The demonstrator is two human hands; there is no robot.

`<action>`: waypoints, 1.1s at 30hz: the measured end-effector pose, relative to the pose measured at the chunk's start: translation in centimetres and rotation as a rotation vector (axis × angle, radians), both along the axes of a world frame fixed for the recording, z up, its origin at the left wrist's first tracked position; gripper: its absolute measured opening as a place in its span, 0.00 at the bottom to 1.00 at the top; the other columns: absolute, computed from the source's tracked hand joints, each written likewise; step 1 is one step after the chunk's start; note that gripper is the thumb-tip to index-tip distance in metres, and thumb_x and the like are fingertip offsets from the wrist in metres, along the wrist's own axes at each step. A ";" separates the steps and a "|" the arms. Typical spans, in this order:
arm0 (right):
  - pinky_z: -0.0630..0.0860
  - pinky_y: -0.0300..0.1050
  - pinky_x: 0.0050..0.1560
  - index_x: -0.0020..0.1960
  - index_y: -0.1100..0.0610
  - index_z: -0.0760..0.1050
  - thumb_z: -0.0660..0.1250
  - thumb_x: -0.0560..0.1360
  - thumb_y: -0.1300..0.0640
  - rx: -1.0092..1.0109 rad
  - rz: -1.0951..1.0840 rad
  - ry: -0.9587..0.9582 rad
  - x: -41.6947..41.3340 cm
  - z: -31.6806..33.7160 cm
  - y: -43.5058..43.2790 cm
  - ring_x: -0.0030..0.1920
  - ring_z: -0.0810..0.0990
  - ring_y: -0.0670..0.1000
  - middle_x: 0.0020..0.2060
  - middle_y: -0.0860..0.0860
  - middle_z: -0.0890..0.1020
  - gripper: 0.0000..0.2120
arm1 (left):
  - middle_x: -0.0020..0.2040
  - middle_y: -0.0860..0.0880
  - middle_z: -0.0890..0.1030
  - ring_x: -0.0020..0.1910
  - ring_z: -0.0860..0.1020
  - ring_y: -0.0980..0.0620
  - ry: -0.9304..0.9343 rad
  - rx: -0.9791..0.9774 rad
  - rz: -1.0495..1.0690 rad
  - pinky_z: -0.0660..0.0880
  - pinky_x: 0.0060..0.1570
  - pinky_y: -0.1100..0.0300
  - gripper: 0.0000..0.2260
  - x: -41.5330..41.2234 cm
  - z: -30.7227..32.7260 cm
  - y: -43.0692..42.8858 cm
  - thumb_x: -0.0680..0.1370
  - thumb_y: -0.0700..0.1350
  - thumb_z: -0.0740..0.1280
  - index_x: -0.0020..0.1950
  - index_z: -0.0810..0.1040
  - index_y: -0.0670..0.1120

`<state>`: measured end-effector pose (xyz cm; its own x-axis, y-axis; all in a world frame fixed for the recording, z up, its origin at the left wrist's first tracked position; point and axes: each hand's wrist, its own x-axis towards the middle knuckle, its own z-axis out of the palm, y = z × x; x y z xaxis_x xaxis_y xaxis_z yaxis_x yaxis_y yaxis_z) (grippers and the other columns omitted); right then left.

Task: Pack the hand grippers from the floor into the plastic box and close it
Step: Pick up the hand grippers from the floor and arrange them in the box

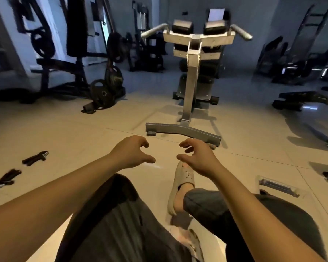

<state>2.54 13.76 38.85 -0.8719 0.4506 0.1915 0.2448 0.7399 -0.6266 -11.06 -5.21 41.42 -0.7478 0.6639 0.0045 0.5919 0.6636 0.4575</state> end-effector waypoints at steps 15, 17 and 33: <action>0.79 0.51 0.61 0.68 0.54 0.75 0.74 0.75 0.53 0.143 0.487 -0.062 -26.5 4.6 -16.0 0.60 0.78 0.52 0.64 0.52 0.78 0.22 | 0.66 0.49 0.77 0.61 0.76 0.49 0.102 -0.030 0.451 0.76 0.54 0.55 0.29 -15.6 3.9 -19.9 0.71 0.56 0.77 0.68 0.76 0.48; 0.79 0.51 0.60 0.67 0.54 0.75 0.74 0.76 0.52 0.175 0.578 -0.094 -30.7 4.2 -18.8 0.60 0.78 0.52 0.64 0.53 0.78 0.22 | 0.65 0.50 0.78 0.59 0.77 0.49 0.104 -0.045 0.535 0.76 0.52 0.55 0.29 -18.6 2.7 -23.5 0.70 0.59 0.77 0.67 0.77 0.49; 0.79 0.52 0.57 0.67 0.58 0.76 0.75 0.74 0.54 0.175 0.792 -0.277 -59.1 -3.2 -34.5 0.56 0.80 0.54 0.60 0.55 0.80 0.24 | 0.56 0.50 0.80 0.53 0.78 0.48 -0.099 -0.208 0.854 0.80 0.54 0.49 0.31 -42.1 -6.5 -40.4 0.67 0.64 0.77 0.63 0.77 0.47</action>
